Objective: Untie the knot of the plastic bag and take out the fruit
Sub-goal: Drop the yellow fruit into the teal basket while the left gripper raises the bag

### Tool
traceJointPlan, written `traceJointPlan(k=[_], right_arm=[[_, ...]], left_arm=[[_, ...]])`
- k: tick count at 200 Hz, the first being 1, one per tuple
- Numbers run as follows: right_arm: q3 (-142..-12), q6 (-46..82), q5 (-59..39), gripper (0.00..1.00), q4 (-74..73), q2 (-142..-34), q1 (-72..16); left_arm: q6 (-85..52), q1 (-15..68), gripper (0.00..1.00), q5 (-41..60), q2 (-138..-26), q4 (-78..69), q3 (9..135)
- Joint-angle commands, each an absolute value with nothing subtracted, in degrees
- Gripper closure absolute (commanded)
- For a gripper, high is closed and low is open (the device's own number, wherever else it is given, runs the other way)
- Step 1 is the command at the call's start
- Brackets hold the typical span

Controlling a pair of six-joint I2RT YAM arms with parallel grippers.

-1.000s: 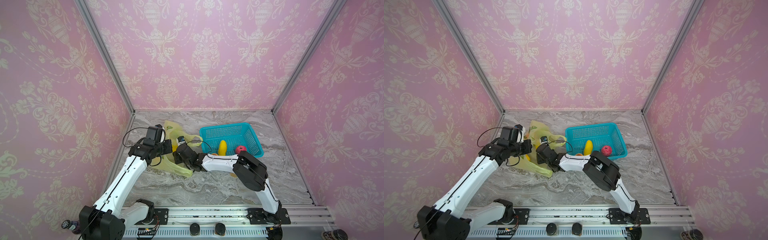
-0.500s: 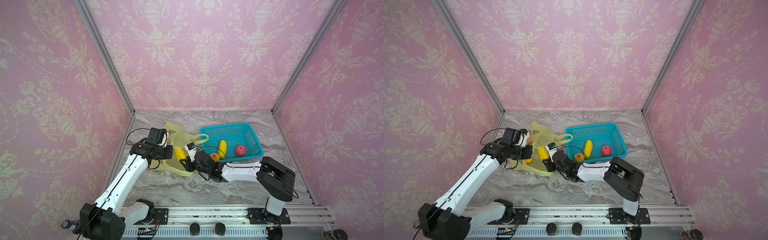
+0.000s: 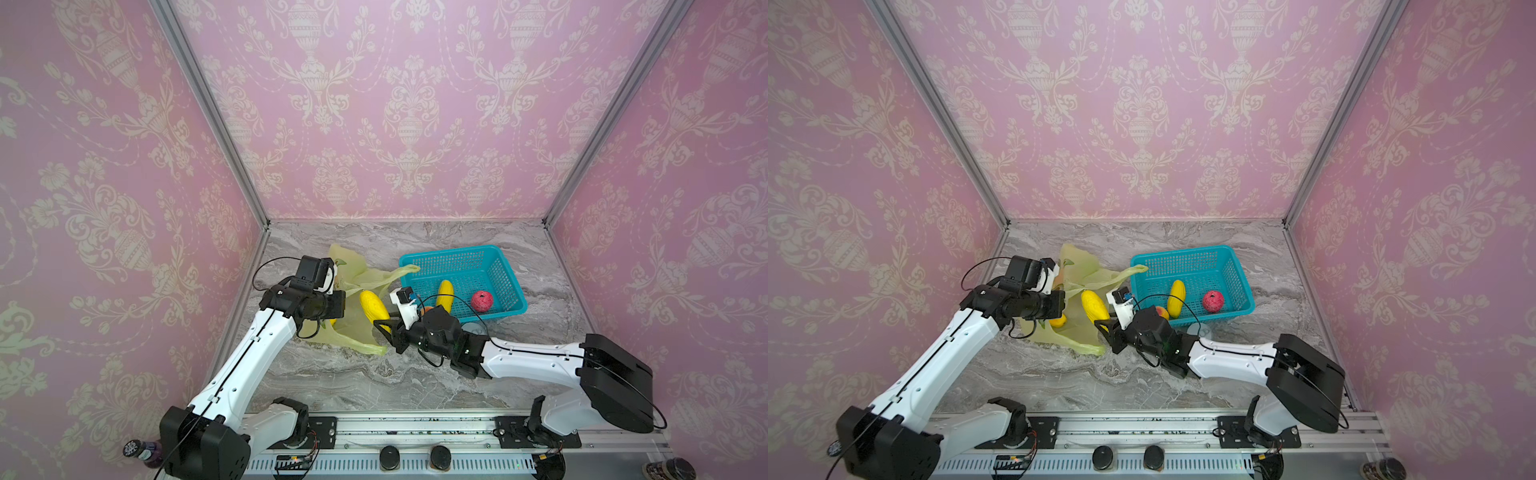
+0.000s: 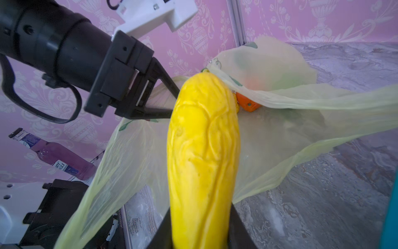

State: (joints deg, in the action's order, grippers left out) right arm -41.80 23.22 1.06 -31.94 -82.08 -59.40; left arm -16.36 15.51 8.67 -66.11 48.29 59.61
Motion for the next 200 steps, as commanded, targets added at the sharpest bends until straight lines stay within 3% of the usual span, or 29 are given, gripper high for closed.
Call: traceJointPlan(k=[1, 45, 80, 104, 126, 154, 200], right_arm=[[-39.4, 19.1, 1.5, 0.87, -28.1, -75.6, -59.7], [-35.2, 18.2, 17.6, 0.88, -13.0, -60.5, -57.2], [-34.2, 22.6, 23.2, 0.9, -2.6, -54.9, -45.2], [-36.3, 23.5, 19.5, 0.9, 0.8, -59.4, -36.6], [-40.5, 23.9, 19.7, 0.95, 5.9, -67.1, -32.8], [-42.4, 23.6, 19.9, 0.95, 8.8, -73.7, -31.7], [-42.5, 24.7, 18.1, 0.96, 10.2, -79.5, -31.1]], left_arm=[[-15.7, 15.4, 1.0, 8.4, -66.0, 48.8, 59.0], [-15.7, 15.4, 1.0, 9.0, -65.7, 48.8, 59.1], [-16.4, 15.4, 1.0, 5.9, -70.1, 50.2, 68.0], [-20.8, 15.9, 1.0, 11.3, -74.8, 48.3, 77.3], [-19.9, 19.1, 1.0, 6.6, -76.2, 47.4, 83.4], [-17.5, 21.1, 1.0, 9.0, -71.7, 41.8, 77.9], [-9.9, 26.6, 1.0, -1.8, -59.9, 42.6, 67.9]])
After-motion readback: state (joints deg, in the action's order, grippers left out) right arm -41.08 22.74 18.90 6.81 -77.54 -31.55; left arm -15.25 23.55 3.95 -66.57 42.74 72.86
